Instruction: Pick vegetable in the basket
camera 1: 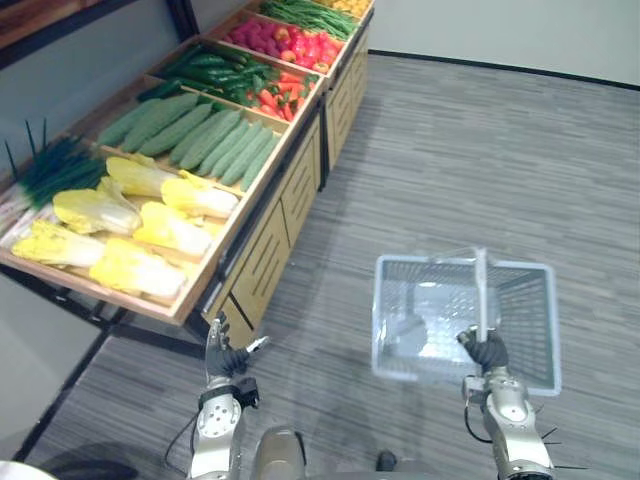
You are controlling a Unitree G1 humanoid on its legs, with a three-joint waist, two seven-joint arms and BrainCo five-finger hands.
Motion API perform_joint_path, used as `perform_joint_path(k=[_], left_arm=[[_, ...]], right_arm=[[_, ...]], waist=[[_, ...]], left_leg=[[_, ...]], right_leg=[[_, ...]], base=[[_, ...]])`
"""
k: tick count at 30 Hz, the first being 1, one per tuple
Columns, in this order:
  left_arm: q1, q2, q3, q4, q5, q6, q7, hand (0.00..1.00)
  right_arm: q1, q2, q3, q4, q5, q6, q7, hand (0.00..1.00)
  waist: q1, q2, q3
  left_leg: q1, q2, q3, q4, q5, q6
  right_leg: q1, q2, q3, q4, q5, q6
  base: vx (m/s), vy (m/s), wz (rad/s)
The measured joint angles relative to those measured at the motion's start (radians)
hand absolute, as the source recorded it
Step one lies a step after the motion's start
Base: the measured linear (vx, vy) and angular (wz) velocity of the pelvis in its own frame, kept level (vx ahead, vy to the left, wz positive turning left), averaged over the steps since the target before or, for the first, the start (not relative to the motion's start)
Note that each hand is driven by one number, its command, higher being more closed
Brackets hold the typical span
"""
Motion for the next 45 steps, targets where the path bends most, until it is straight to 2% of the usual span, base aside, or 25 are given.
perform_joint_path(k=[1, 3, 4, 6, 7, 8, 9, 11, 12, 14, 17, 18, 19, 21, 22, 23, 24, 27, 30, 33, 34, 36, 40, 43, 45], left_arm=[[-0.003, 0.013, 0.006, -0.041, 0.009, 0.0, 0.015, 0.0], [-0.023, 0.001, 0.022, -0.12, 0.047, -0.002, 0.027, 0.0], [-0.025, -0.003, 0.024, -0.135, 0.057, -0.003, 0.03, 0.0], [-0.015, -0.007, 0.034, -0.169, 0.132, -0.003, 0.068, 0.0], [-0.013, -0.007, 0.036, -0.172, 0.14, -0.003, 0.071, 0.0], [0.004, 0.0, 0.049, -0.206, 0.2, 0.002, 0.11, 0.0], [0.02, 0.004, 0.055, -0.241, 0.235, 0.006, 0.137, 0.0], [0.034, 0.004, 0.067, -0.281, 0.281, 0.012, 0.174, 0.0], [0.039, 0.004, 0.071, -0.298, 0.321, 0.013, 0.211, 0.0], [0.041, -0.006, 0.067, -0.328, 0.354, 0.016, 0.235, 0.0], [0.032, -0.016, 0.06, -0.356, 0.391, 0.016, 0.266, 0.0], [0.036, -0.015, 0.05, -0.36, 0.397, 0.018, 0.277, 0.0], [0.037, -0.008, 0.043, -0.362, 0.403, 0.018, 0.278, 0.0], [0.041, -0.042, 0.016, -0.34, 0.412, 0.034, 0.277, 0.0], [0.036, -0.055, -0.012, -0.339, 0.411, 0.034, 0.275, 0.0], [0.029, -0.061, -0.019, -0.339, 0.411, 0.034, 0.274, 0.0], [0.017, -0.063, -0.023, -0.335, 0.409, 0.034, 0.274, 0.0], [-0.041, -0.062, -0.036, -0.29, 0.406, 0.035, 0.271, 0.0], [-0.115, -0.049, -0.071, -0.234, 0.398, 0.035, 0.252, 0.0], [-0.147, -0.001, -0.085, -0.152, 0.388, 0.035, 0.243, 0.0], [-0.158, 0.022, -0.085, -0.116, 0.389, 0.036, 0.232, 0.0], [-0.19, 0.043, -0.088, -0.051, 0.389, 0.042, 0.226, 0.0], [-0.288, 0.085, -0.092, 0.097, 0.389, 0.07, 0.211, 0.0], [-0.349, 0.135, -0.092, 0.204, 0.388, 0.086, 0.209, 0.0], [-0.41, 0.144, -0.1, 0.257, 0.386, 0.096, 0.209, 0.0]], right_arm=[[-0.002, -0.003, 0.007, 0.006, -0.001, 0.0, 0.002, 1.0], [-0.011, -0.006, -0.004, 0.033, -0.01, 0.001, 0.002, 1.0], [-0.014, -0.005, -0.001, 0.044, -0.013, 0.003, 0.005, 1.0], [-0.012, 0.003, -0.001, 0.086, -0.028, 0.015, 0.008, 1.0], [-0.012, 0.005, -0.001, 0.089, -0.031, 0.016, 0.008, 1.0], [0.0, 0.021, -0.001, 0.095, -0.04, 0.016, 0.013, 1.0], [0.003, 0.03, 0.001, 0.095, -0.04, 0.016, 0.02, 1.0], [0.003, 0.043, 0.004, 0.095, -0.04, 0.015, 0.024, 1.0], [0.004, 0.052, 0.007, 0.095, -0.04, 0.013, 0.024, 1.0], [0.024, 0.06, 0.006, 0.08, -0.04, 0.012, 0.024, 1.0], [0.097, 0.088, 0.0, 0.025, -0.038, -0.001, 0.025, 1.0], [0.143, 0.103, -0.001, 0.003, -0.035, -0.016, 0.023, 1.0], [0.168, 0.111, -0.002, 0.003, -0.029, -0.022, 0.022, 1.0], [0.192, 0.105, -0.022, 0.011, -0.023, -0.02, 0.022, 1.0], [0.203, 0.105, -0.037, 0.011, -0.015, -0.019, 0.021, 1.0], [0.204, 0.104, -0.044, 0.011, -0.01, -0.019, 0.021, 1.0], [0.206, 0.104, -0.045, 0.017, -0.006, -0.019, 0.021, 1.0], [0.213, 0.111, -0.059, 0.017, 0.01, -0.019, 0.021, 1.0], [0.205, 0.124, -0.114, 0.037, 0.034, -0.025, 0.015, 1.0], [0.191, 0.128, -0.112, 0.101, 0.05, -0.025, 0.004, 1.0], [0.188, 0.128, -0.109, 0.116, 0.05, -0.026, 0.005, 1.0], [0.188, 0.127, -0.109, 0.151, 0.05, -0.024, 0.006, 1.0], [0.173, 0.131, -0.109, 0.194, 0.052, -0.016, 0.003, 1.0], [0.141, 0.129, -0.1, 0.194, 0.048, -0.02, 0.006, 1.0], [0.13, 0.124, -0.1, 0.194, 0.048, -0.02, 0.006, 1.0]], waist=[[-0.009, -0.024, -0.021], [-0.001, -0.03, -0.017], [0.008, -0.033, -0.016], [0.017, -0.033, -0.012], [0.017, -0.034, -0.012], [0.013, -0.039, -0.01], [0.007, -0.039, -0.009], [-0.004, -0.039, -0.009], [-0.009, -0.038, -0.008], [-0.009, -0.036, -0.008], [-0.015, -0.04, -0.015], [-0.015, -0.068, -0.03], [-0.015, -0.094, -0.04], [-0.012, -0.055, -0.056], [-0.011, -0.043, -0.064], [-0.007, -0.029, -0.068], [-0.003, -0.032, -0.062], [-0.009, -0.03, -0.061], [-0.013, -0.033, -0.06], [-0.026, -0.047, -0.064], [-0.04, -0.048, -0.065], [-0.041, -0.048, -0.065], [-0.071, -0.071, -0.056], [-0.092, -0.075, -0.051], [-0.091, -0.084, -0.041]], left_leg=[[0.0, -0.044, 0.001, -0.015, -0.005, 0.022], [-0.025, -0.058, 0.013, 0.041, -0.047, 0.079], [-0.015, -0.066, 0.023, 0.047, -0.056, 0.092], [0.104, -0.105, 0.028, -0.011, -0.096, 0.095], [0.113, -0.108, 0.025, -0.018, -0.097, 0.095], [0.195, -0.139, -0.014, -0.072, -0.107, 0.1], [0.244, -0.15, -0.042, -0.103, -0.113, 0.103], [0.29, -0.154, -0.081, -0.136, -0.114, 0.105], [0.323, -0.154, -0.123, -0.154, -0.114, 0.104], [0.356, -0.142, -0.191, -0.156, -0.135, 0.086], [0.353, -0.106, -0.296, -0.09, -0.185, 0.04], [0.33, -0.109, -0.341, -0.045, -0.225, 0.004], [0.314, -0.117, -0.362, -0.012, -0.257, -0.017], [0.279, -0.068, -0.39, 0.034, -0.265, -0.049], [0.255, -0.044, -0.374, 0.038, -0.245, -0.08], [0.248, -0.033, -0.359, 0.028, -0.233, -0.089], [0.238, -0.015, -0.319, 0.004, -0.204, -0.106], [0.233, 0.022, -0.147, -0.04, -0.147, -0.085], [0.232, 0.044, 0.042, -0.087, -0.13, -0.066], [0.241, 0.026, 0.056, -0.148, -0.115, -0.067], [0.243, 0.019, 0.059, -0.176, -0.098, -0.069], [0.248, 0.014, 0.074, -0.22, -0.06, -0.072], [0.258, 0.001, 0.083, -0.319, 0.009, -0.08], [0.258, 0.003, 0.109, -0.351, 0.031, -0.086], [0.254, 0.004, 0.128, -0.35, 0.032, -0.087]], right_leg=[[0.003, -0.029, 0.019, -0.025, 0.007, -0.004], [0.004, -0.047, 0.026, -0.011, 0.03, 0.024], [0.004, -0.056, 0.035, 0.015, 0.032, 0.028], [-0.051, -0.101, 0.089, 0.294, 0.061, 0.118], [-0.059, -0.105, 0.095, 0.326, 0.066, 0.128], [-0.155, -0.118, 0.15, 0.603, 0.086, 0.178], [-0.223, -0.109, 0.161, 0.739, 0.057, 0.133], [-0.287, -0.092, 0.147, 0.792, 0.009, 0.068], [-0.341, -0.064, 0.148, 0.766, -0.034, 0.028], [-0.385, -0.015, 0.176, 0.68, -0.061, -0.011], [-0.399, 0.103, 0.344, 0.433, -0.056, -0.011], [-0.395, 0.117, 0.436, 0.304, 0.014, -0.015], [-0.385, 0.095, 0.45, 0.271, 0.026, 0.007], [-0.362, 0.102, 0.348, 0.266, -0.002, -0.018], [-0.356, 0.095, 0.288, 0.249, -0.003, -0.029], [-0.354, 0.093, 0.265, 0.248, -0.001, -0.034], [-0.351, 0.087, 0.228, 0.243, 0.006, -0.044], [-0.306, 0.065, 0.142, 0.195, 0.015, -0.059], [-0.297, 0.041, 0.094, 0.166, 0.017, -0.064], [-0.293, 0.037, 0.109, 0.129, 0.037, -0.058], [-0.294, 0.037, 0.114, 0.108, 0.055, -0.056], [-0.297, 0.045, 0.124, 0.071, 0.086, -0.057], [-0.31, 0.061, 0.128, 0.023, 0.119, -0.068], [-0.336, 0.073, 0.162, 0.005, 0.139, -0.077], [-0.35, 0.085, 0.181, 0.004, 0.146, -0.085]], base=[[0.51, 0.189, 0.42], [0.43, 0.174, 0.4], [0.51, 0.237, 0.36], [0.49, 0.228, 0.24], [0.38, 0.123, 0.41], [0.34, 0.053, 0.62], [0.32, 0.032, 0.72], [0.29, -0.023, 0.7], [0.28, -0.06, 0.85], [0.27, -0.131, 1.05], [0.28, -0.253, 1.28], [0.29, -0.361, 1.68], [0.24, -0.339, 1.48], [0.21, -0.292, 1.39], [0.21, -0.274, 1.41], [0.15, -0.239, 1.19], [0.08, -0.241, 0.94], [-0.01, -0.158, 0.88], [-0.09, -0.026, 0.56], [-0.12, 0.025, 0.02], [-0.05, 0.026, -0.1], [-0.03, 0.01, -0.14], [0.0, -0.009, -0.03], [0.01, -0.011, -0.33], [-0.01, 0.0, -0.28]])
